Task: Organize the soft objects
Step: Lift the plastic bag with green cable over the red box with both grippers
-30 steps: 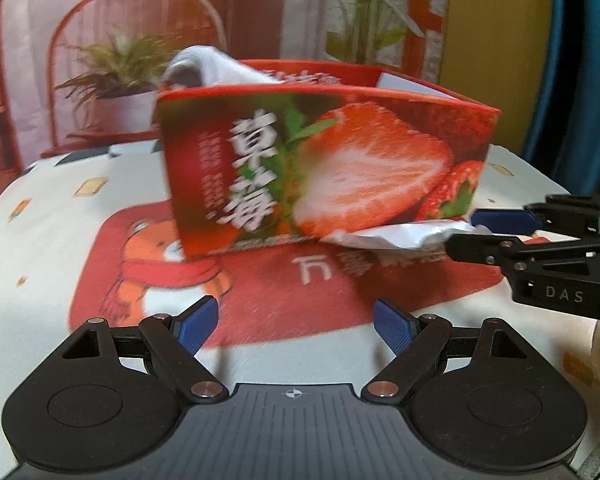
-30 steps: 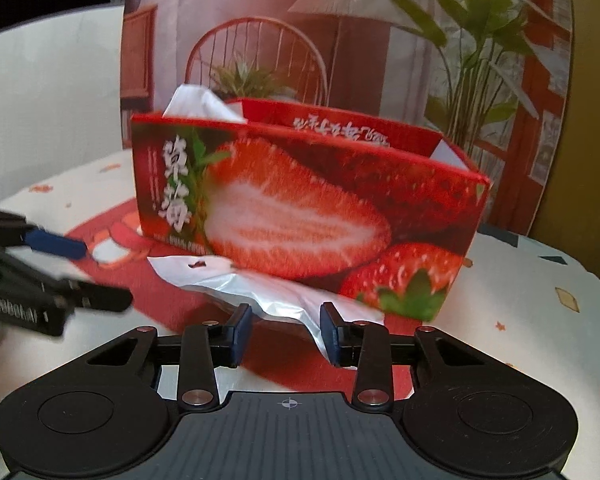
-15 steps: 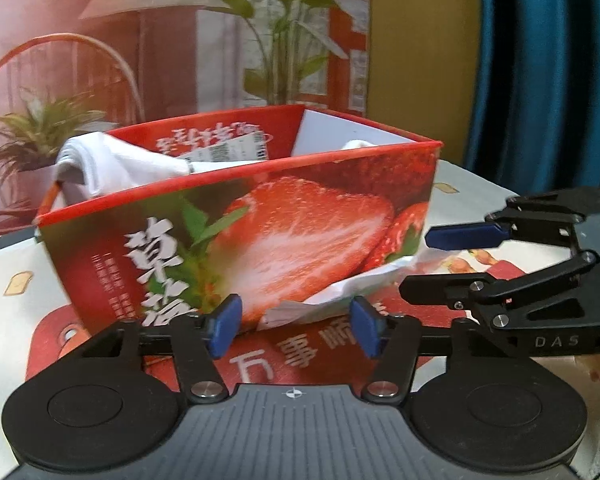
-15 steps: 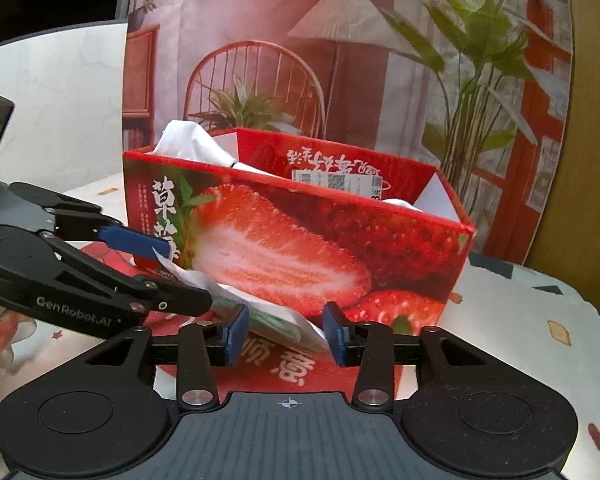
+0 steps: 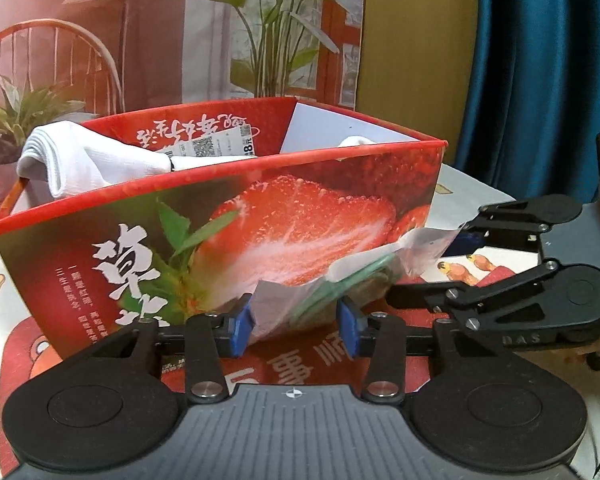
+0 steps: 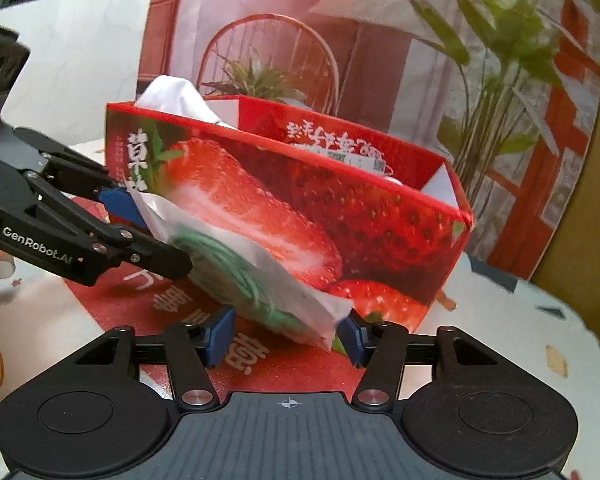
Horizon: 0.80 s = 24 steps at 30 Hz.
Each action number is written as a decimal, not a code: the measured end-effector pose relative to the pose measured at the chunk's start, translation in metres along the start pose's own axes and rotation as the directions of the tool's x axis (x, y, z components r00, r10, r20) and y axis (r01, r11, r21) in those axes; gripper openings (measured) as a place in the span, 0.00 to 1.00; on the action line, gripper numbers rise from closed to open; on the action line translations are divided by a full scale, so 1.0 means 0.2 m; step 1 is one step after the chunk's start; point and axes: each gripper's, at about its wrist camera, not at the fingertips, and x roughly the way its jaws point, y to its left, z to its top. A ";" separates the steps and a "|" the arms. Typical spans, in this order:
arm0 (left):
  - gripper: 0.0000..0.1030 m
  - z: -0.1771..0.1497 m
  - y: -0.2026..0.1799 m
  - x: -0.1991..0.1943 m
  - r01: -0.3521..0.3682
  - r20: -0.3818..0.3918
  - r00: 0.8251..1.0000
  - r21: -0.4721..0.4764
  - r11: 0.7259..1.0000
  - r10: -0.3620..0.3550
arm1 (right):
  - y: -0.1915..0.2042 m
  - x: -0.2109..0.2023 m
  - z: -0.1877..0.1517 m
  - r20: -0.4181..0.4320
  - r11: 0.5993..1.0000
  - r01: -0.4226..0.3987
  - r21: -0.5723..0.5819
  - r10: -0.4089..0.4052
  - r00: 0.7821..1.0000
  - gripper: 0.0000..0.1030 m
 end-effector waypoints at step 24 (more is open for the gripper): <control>0.30 0.12 0.02 -0.29 -0.013 0.120 0.992 -0.079 0.997 0.022 | 0.03 -0.14 0.22 0.091 0.985 -0.068 0.156 0.054 0.994 0.23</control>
